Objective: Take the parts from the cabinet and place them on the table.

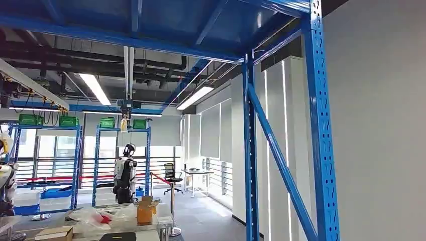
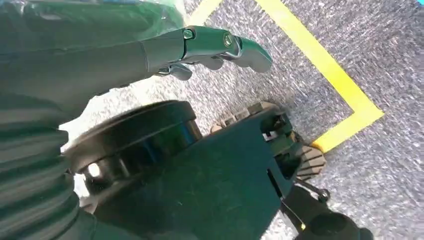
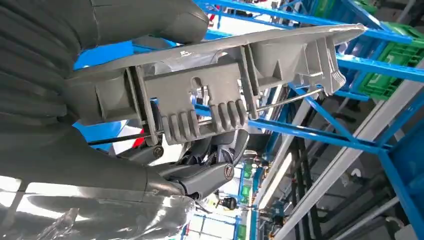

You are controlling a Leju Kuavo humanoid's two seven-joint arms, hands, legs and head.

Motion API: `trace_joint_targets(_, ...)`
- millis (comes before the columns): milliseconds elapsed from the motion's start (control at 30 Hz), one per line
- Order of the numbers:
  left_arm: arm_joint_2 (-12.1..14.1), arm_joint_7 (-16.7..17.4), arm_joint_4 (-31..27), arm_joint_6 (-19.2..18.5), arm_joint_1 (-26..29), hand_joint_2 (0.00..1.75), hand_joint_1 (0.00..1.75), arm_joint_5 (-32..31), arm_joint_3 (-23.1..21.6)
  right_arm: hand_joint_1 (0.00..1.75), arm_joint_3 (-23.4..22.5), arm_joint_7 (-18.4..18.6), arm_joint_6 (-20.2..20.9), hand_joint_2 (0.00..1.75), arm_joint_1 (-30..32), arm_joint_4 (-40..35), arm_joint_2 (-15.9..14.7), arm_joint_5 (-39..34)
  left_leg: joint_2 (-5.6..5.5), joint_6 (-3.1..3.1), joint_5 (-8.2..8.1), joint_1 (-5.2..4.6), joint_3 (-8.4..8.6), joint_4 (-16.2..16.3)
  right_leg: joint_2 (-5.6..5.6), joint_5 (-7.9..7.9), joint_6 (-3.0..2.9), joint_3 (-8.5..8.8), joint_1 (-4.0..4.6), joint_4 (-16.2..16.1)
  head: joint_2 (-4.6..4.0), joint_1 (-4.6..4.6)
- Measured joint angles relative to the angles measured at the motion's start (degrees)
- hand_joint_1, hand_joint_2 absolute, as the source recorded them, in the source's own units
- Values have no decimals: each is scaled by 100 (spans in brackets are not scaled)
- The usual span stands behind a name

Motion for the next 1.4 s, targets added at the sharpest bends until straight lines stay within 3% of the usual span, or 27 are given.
trace_joint_targets(1000,0,-129,-4,-28,47,175,0,332,0,175,37,98,-304,175,148,-33,20,455,0,0,-1,0,0,0,0,-2,2,0,0,0,0,-2)
trace_joint_targets(1033,13,-129,-4,-18,55,175,0,347,-2,175,42,103,-311,175,162,-35,22,472,-4,68,-11,-26,-4,31,-3,27,36,6,-29,-34,0,-7)
trace_joint_targets(1100,13,-144,-13,15,63,175,0,358,-4,175,50,122,-339,175,165,-61,22,503,-1,121,58,-30,7,-66,-1,68,75,22,-29,-88,0,22)
trace_joint_targets(1133,7,-146,-22,15,69,175,0,365,-4,175,48,127,-339,175,174,-83,22,529,5,114,158,50,104,-236,0,47,79,34,-14,-101,0,22)
trace_joint_targets(1167,13,-162,-33,17,75,175,0,380,-7,175,52,129,-343,175,181,-85,20,553,14,117,204,47,164,-314,-5,-31,103,10,-14,-36,0,15)
trace_joint_targets(1233,13,-166,-44,24,87,175,0,420,-7,175,74,131,-352,175,186,-92,20,566,22,128,235,80,144,-335,-3,-484,152,-362,-50,761,0,-17)
trace_joint_targets(1267,13,-168,-46,24,103,175,0,435,-9,175,85,146,-354,175,207,-92,20,571,28,126,232,85,144,-334,-4,-641,185,-558,-77,1193,0,-22)
trace_joint_targets(1300,13,-168,-48,22,115,175,0,441,-9,175,87,159,-356,175,224,-92,15,571,30,110,222,96,145,-328,-5,-689,218,-690,-100,1465,0,-26)
trace_joint_targets(1333,13,-168,-48,22,121,175,0,448,-9,175,87,168,-356,175,240,-90,11,571,30,85,207,113,148,-315,-7,-600,247,-697,-124,1468,0,-35)
trace_joint_targets(1367,13,-168,-48,22,123,175,0,452,-9,175,90,177,-356,175,245,-90,9,571,27,46,181,142,153,-285,-14,-388,279,-582,-152,1223,0,-42)
trace_joint_targets(1400,13,-168,-52,24,122,175,0,452,-11,175,94,179,-356,175,244,-92,9,571,20,-5,142,178,153,-230,-23,-116,320,-373,-180,779,0,-39)
